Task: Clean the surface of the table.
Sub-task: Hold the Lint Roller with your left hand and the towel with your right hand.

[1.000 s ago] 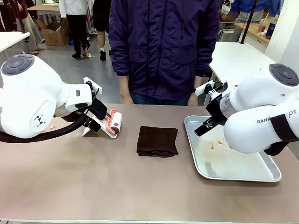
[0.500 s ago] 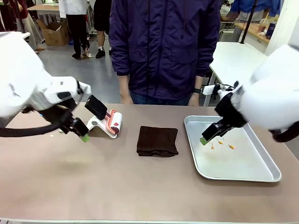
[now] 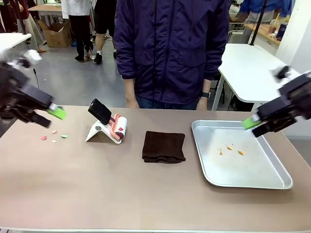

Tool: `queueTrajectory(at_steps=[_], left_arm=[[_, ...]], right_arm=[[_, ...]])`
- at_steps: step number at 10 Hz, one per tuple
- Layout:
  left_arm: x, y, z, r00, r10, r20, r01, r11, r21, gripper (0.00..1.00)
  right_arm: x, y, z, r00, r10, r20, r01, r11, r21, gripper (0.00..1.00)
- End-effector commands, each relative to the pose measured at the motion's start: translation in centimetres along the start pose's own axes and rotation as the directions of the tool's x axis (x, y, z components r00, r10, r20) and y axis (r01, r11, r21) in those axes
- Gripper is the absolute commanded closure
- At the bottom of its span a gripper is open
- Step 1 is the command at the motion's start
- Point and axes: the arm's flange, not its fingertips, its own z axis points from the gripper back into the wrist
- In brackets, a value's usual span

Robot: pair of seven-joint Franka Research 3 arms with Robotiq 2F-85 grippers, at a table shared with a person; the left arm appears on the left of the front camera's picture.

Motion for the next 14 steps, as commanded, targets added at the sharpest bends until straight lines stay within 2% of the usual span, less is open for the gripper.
queueTrajectory(at_steps=[1,3,5,7,8,9,10,14], left_arm=[[-2.1,6.1,4.3,0.982,0.160,0.099,-0.145,0.979,-0.145,0.00],[-5.3,12.8,8.8,0.944,0.280,0.177,-0.233,0.941,-0.244,0.00],[-7.5,17.4,9.9,0.895,0.387,0.224,-0.291,0.885,-0.364,0.00],[-8.4,16.7,7.8,0.846,0.455,0.279,-0.326,0.854,-0.405,0.00],[-8.0,15.6,6.6,0.822,0.477,0.312,-0.351,0.855,-0.382,0.00],[-9.4,18.0,9.2,0.852,0.460,0.250,-0.351,0.856,-0.379,0.00],[-9.4,18.0,9.2,0.852,0.460,0.250,-0.351,0.856,-0.379,0.00],[-9.4,18.0,9.2,0.852,0.460,0.250,-0.351,0.856,-0.379,0.00]], right_arm=[[-6.2,-5.9,2.6,0.979,-0.085,0.187,0.054,0.985,0.163,0.00],[-8.3,-9.9,6.1,0.928,-0.212,0.307,0.136,0.958,0.251,0.00],[-8.8,-14.6,7.7,0.888,-0.320,0.331,0.213,0.923,0.321,0.00],[-9.5,-18.7,8.2,0.833,-0.408,0.375,0.266,0.888,0.374,0.00],[-9.6,-19.8,8.0,0.816,-0.418,0.400,0.294,0.895,0.334,0.00],[-9.8,-20.4,7.7,0.794,-0.387,0.468,0.297,0.920,0.256,0.00],[-9.9,-19.7,9.4,0.826,-0.434,0.360,0.313,0.884,0.347,0.00],[-9.9,-19.7,9.4,0.826,-0.434,0.360,0.313,0.884,0.347,0.00]])
